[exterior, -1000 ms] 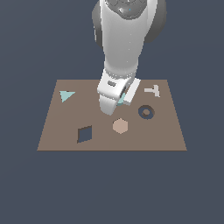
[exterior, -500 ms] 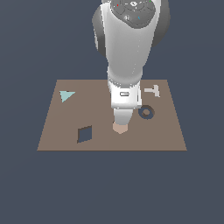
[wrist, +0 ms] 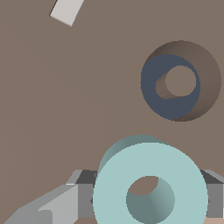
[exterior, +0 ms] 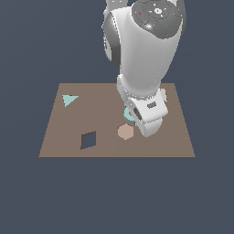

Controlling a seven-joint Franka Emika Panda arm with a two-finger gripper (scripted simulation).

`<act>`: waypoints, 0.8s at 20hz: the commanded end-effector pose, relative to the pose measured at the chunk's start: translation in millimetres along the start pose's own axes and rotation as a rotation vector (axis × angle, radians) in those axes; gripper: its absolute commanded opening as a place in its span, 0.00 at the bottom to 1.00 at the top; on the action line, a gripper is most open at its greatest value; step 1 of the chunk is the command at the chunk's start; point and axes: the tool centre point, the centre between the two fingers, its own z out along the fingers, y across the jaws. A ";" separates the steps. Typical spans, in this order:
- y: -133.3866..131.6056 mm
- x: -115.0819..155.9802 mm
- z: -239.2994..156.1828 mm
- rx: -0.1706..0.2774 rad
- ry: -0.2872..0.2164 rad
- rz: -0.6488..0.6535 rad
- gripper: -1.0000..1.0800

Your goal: Insert a designated object into the corresponding slot on a board.

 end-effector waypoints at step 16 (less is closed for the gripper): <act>32.7 44.6 -2.5 -0.001 0.000 -0.747 0.00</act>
